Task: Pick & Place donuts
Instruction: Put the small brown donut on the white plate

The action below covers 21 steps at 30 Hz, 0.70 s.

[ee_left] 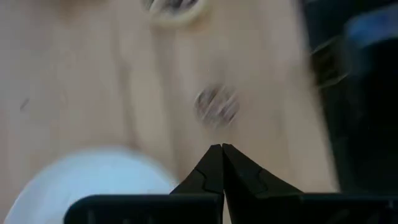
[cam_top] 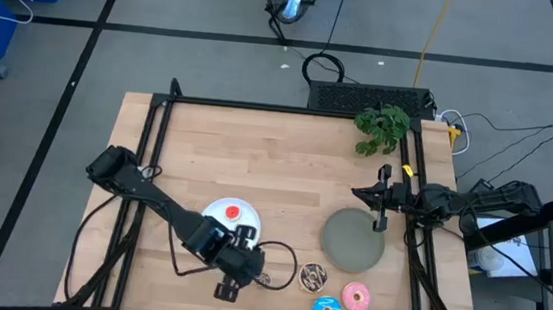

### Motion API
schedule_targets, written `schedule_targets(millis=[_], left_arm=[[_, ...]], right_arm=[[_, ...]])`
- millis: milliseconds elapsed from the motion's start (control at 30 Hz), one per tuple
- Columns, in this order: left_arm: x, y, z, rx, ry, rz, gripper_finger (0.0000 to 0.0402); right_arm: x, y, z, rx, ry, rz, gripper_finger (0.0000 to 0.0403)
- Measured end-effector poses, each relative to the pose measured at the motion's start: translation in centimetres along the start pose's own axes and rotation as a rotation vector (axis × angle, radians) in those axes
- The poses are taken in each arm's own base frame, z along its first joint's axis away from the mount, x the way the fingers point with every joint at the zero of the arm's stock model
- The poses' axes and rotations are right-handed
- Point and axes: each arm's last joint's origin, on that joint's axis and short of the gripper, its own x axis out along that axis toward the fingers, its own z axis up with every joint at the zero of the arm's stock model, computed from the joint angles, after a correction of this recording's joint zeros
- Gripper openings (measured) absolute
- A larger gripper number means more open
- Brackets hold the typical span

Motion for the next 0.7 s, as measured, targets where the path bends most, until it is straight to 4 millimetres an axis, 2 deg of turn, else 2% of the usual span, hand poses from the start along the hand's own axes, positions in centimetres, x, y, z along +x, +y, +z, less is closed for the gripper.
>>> schedule_targets(millis=[100, 167, 267, 400, 700], left_arm=[[0.5, -1.0, 0.7, 0.117, -0.073, -0.082, 0.0007], [1.1, -1.5, 0.5, 0.178, -0.071, -0.080, 0.0005], [2.0, -1.3, 0.6, 0.128, -0.047, -0.048, 0.0004], [3.8, -0.4, 1.7, 0.041, -0.029, -0.034, 0.0004], [7.8, -0.6, 3.8, 0.192, 0.105, -0.044, 0.0014]], right_arm=[[0.0, 0.0, 0.0, 0.000, 0.000, 0.000, 0.0000], [0.0, 0.0, 0.0, 0.000, 0.000, 0.000, 0.0000], [0.0, 0.0, 0.0, -0.001, 0.000, 0.000, 0.0000], [0.0, 0.0, 0.0, 0.000, -0.001, 0.000, 0.0000], [0.1, 0.0, 0.0, -0.001, 0.000, 0.001, 0.0000]])
